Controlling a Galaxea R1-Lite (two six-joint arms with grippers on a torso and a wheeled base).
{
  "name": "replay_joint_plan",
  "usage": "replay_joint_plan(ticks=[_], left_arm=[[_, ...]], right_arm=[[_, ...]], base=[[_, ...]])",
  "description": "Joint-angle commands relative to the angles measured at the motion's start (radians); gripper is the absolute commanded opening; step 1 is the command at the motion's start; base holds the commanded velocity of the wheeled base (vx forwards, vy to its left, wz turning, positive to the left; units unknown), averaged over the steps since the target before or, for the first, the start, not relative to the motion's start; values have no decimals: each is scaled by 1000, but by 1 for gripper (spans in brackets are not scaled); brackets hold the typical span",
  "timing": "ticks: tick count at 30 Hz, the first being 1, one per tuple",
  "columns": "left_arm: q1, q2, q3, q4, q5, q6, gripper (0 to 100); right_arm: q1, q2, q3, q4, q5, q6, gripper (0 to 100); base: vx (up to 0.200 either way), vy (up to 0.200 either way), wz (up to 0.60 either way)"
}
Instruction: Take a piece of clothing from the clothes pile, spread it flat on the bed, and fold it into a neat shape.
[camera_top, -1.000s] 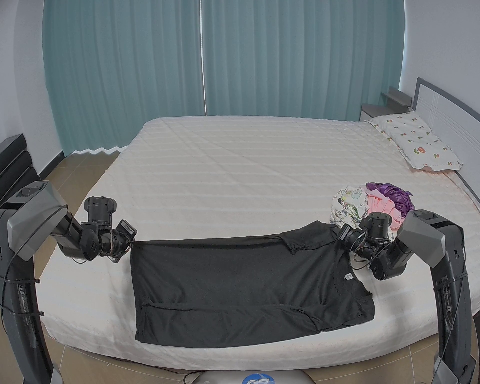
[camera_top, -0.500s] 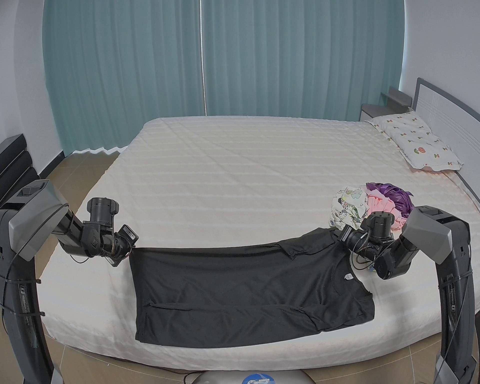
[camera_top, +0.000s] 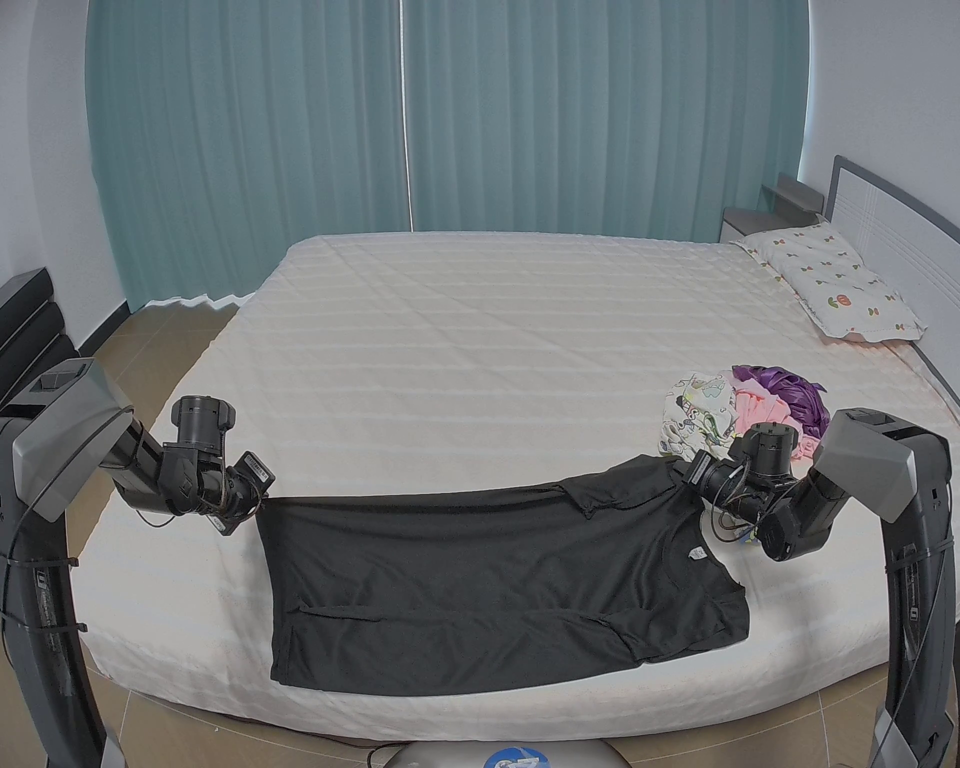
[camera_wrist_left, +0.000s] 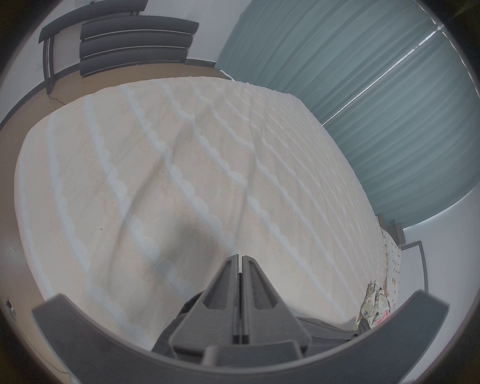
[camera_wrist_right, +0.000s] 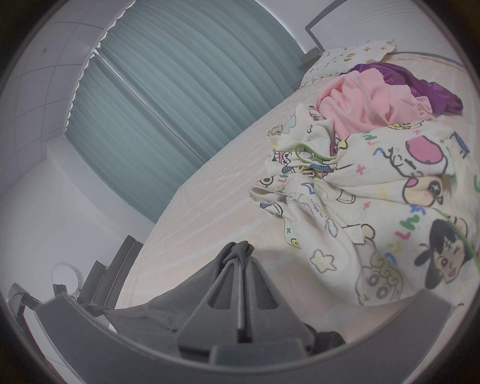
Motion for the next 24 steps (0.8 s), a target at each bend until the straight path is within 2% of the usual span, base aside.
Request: replay_joint_plan(ticks=[1,6,17,24], left_arm=[[2,-63,31,1,0,27,0],[0,-77,58,3,0,82,0],[0,-34,63,-16,4,87,0],[-4,-5,31,-48,2,84,0]], right_arm=[[-16,-78,77,-3,23,-15,0],[-28,-124,138,-7,52,-22,0],[-16,-95,252,-196,68,-29,0],[-11,-60,226,-211,68,-36,0]], base=[[0,0,0],[0,0,0],[0,0,0],[0,0,0]])
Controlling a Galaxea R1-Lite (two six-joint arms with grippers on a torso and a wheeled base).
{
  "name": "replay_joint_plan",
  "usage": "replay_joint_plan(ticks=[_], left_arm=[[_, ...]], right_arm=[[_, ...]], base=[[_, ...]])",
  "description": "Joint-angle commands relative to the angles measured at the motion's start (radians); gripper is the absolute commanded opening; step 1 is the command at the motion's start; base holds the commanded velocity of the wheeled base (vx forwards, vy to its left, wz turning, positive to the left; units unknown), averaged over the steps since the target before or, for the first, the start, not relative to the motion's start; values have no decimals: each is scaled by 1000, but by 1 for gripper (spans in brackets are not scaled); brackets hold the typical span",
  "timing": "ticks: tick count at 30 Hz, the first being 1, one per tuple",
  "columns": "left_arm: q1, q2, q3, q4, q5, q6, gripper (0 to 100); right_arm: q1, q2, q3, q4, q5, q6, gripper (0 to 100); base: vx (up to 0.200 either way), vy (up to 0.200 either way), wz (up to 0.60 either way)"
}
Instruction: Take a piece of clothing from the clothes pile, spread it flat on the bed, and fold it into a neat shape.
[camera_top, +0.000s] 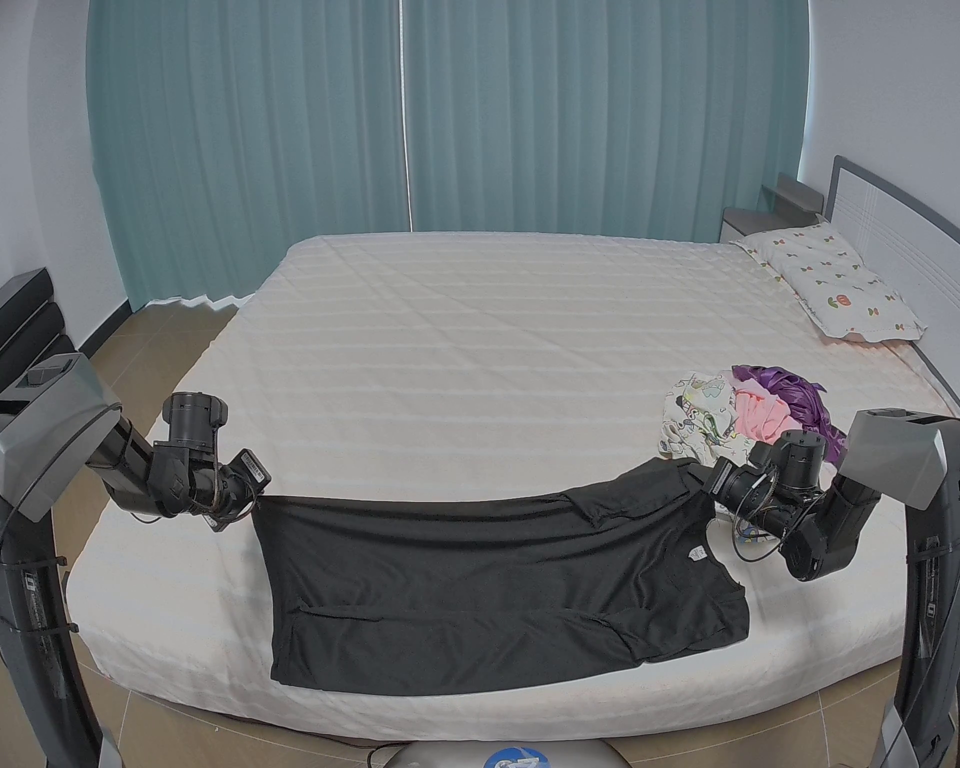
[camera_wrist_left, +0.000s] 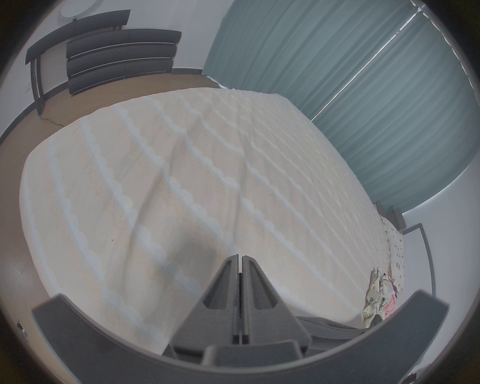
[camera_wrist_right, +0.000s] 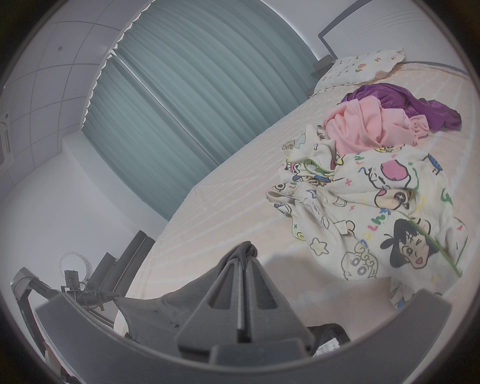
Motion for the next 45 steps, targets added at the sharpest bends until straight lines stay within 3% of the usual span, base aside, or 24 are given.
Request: replay_joint_plan(ticks=[1,16,27,39,40,45], left_arm=[[-5,57,-60,-4,1,-4,0],[-22,126,-121,-5,44,-10,0],[2,48,-61,-7,-5,-13,0],[-8,95,-133,-5,-4,-78,0],[-8,107,-135,-5,-2,-78,0],[-10,121,-133,-5,-2,-78,0]], right_arm=[[7,46,-49,9,-1,1,0],[2,90,-86,-13,-10,9,0],[-17,86,-34,-128,-9,14,0],[10,117,-110,-5,1,12,0],[16,118,-112,29,7,7,100],[22,121,-143,102,8,-2,100]], base=[[0,0,0],[0,0,0],[0,0,0],[0,0,0],[0,0,0],[0,0,0]])
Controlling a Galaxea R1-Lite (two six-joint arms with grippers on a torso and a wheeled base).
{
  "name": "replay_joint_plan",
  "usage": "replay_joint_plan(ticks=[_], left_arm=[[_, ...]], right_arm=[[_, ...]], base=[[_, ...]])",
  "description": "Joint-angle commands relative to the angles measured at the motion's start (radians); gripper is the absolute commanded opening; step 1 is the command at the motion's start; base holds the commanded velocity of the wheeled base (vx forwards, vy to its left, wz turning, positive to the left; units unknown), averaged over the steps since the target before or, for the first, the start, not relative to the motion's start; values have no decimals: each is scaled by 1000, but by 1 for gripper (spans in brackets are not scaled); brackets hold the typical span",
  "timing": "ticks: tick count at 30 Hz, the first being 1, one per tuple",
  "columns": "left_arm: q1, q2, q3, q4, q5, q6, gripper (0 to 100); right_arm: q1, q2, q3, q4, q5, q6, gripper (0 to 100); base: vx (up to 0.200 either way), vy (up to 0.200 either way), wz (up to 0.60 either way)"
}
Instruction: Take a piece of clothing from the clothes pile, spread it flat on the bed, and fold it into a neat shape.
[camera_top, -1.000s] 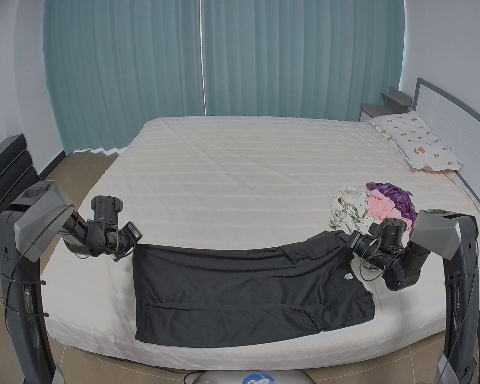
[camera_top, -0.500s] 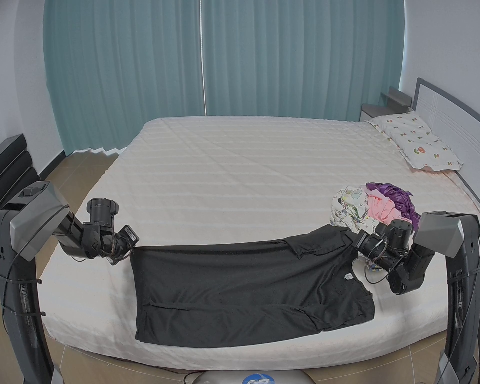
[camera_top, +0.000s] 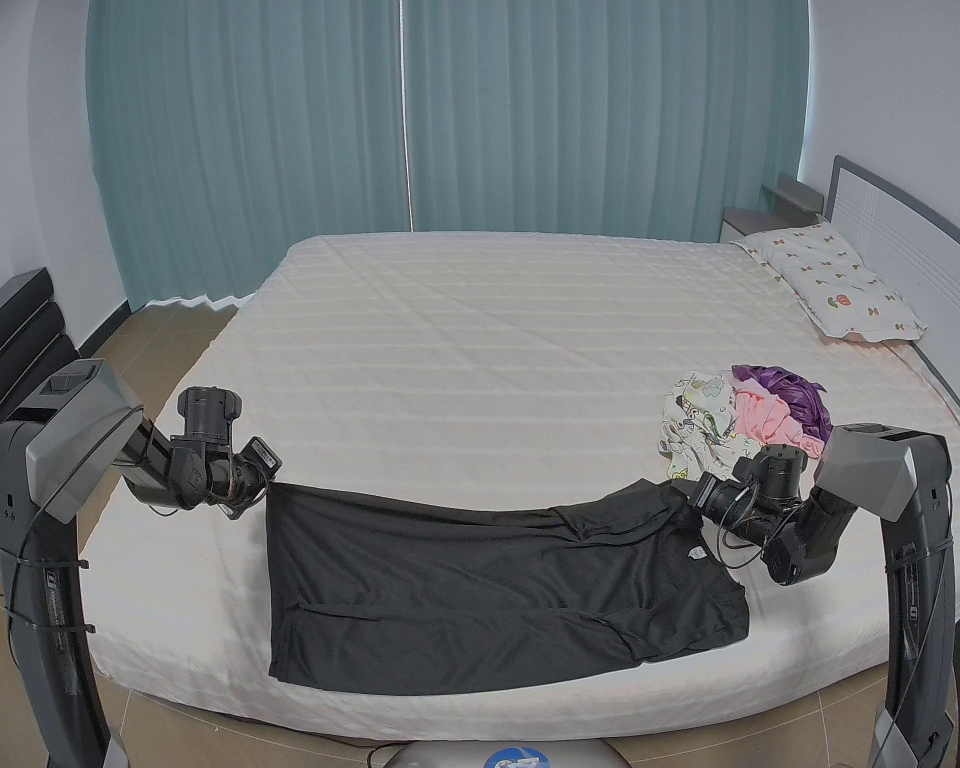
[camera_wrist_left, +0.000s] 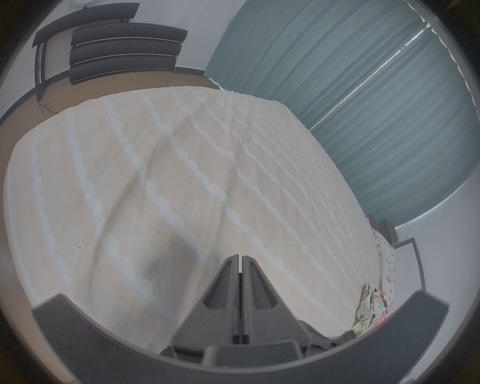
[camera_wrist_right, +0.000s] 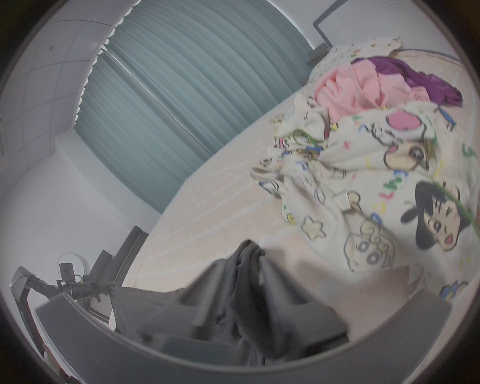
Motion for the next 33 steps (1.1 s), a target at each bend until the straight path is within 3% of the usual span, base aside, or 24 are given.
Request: replay_joint_plan(ticks=[1,11,21,29,33], left_arm=[[-2,29,2,0,2,1,0],[-2,32,5,1,3,1,0],[-2,28,10,3,6,1,0],[-2,28,10,3,6,2,0],[-3,28,8,4,6,2,0]], right_arm=[[-1,-4,-54,54,2,-9,100],[-1,-131,-95,176,-4,8,100],[114,-139,-151,315,-9,45,100],[62,-96,-313,466,-16,25,100],[24,-59,-347,548,-16,-78,100]], base=[[0,0,0],[0,0,0],[0,0,0],[0,0,0],[0,0,0]])
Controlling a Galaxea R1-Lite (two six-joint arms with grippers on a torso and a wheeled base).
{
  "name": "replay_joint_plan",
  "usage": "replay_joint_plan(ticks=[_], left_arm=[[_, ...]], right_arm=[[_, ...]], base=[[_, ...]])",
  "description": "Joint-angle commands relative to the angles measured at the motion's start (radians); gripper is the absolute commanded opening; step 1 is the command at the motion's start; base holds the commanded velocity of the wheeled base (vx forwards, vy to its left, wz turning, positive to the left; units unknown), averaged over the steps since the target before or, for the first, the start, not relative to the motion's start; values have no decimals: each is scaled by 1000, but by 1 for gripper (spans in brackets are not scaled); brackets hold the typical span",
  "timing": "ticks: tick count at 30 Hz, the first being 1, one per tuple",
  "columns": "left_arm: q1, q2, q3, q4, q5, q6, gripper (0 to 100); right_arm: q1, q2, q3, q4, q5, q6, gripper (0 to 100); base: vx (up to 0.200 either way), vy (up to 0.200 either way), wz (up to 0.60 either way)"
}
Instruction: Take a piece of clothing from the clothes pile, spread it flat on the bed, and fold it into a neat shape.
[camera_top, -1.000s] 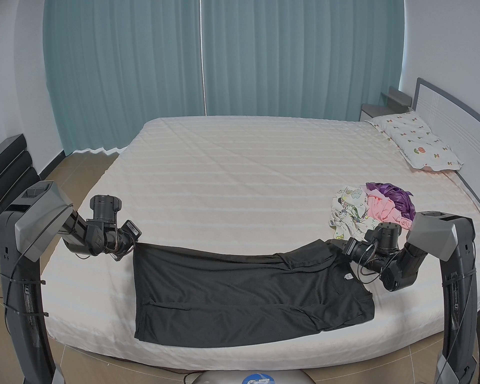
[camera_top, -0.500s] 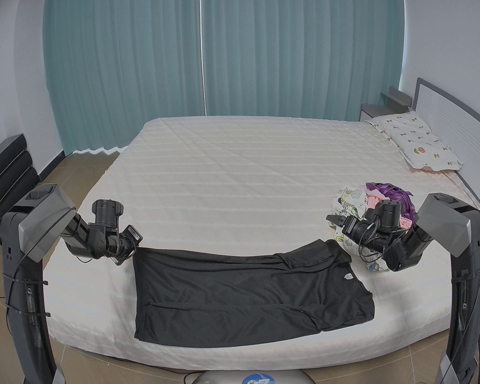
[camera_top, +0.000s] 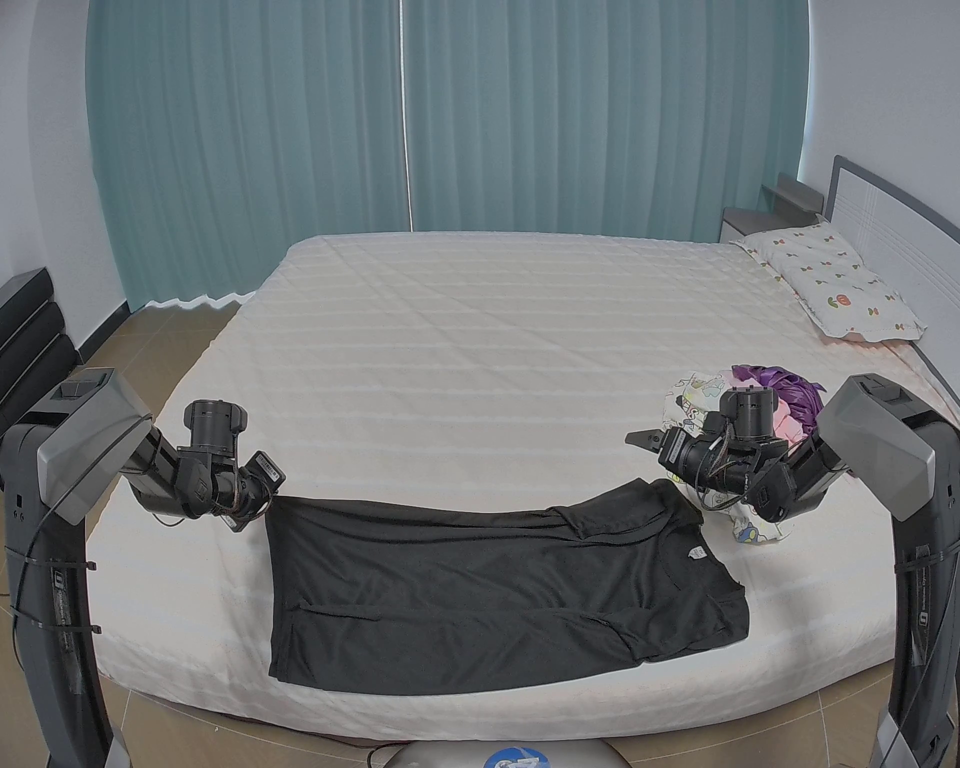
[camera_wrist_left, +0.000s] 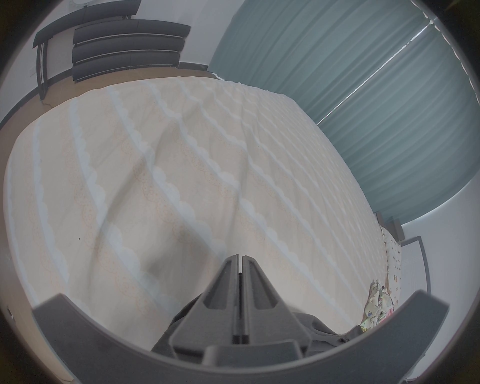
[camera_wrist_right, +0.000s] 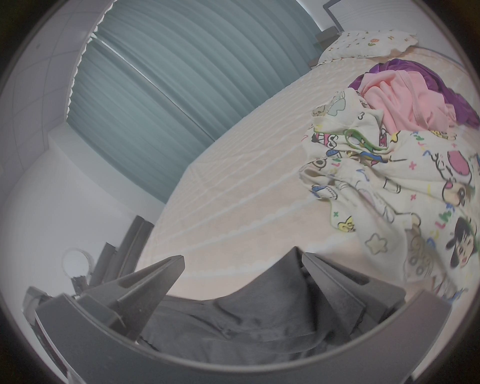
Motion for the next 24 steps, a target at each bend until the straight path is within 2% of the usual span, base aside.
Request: replay_joint_plan(ticks=[1,9,19,20,24], left_arm=[[-6,0,-1,2,0,0,0],[-26,0,-1,6,0,0,0],[-27,0,0,8,3,0,0],[-27,0,0,8,4,0,0],[-27,-4,0,10,4,1,0]], right_arm=[[-45,57,-57,50,1,-69,100],[-31,120,-153,163,1,-103,100],[-19,163,-192,174,-1,-104,100],[-20,163,-192,177,-1,-106,0],[-30,175,-203,186,-1,-100,0]], base=[[0,0,0],[0,0,0],[0,0,0],[0,0,0],[0,0,0]])
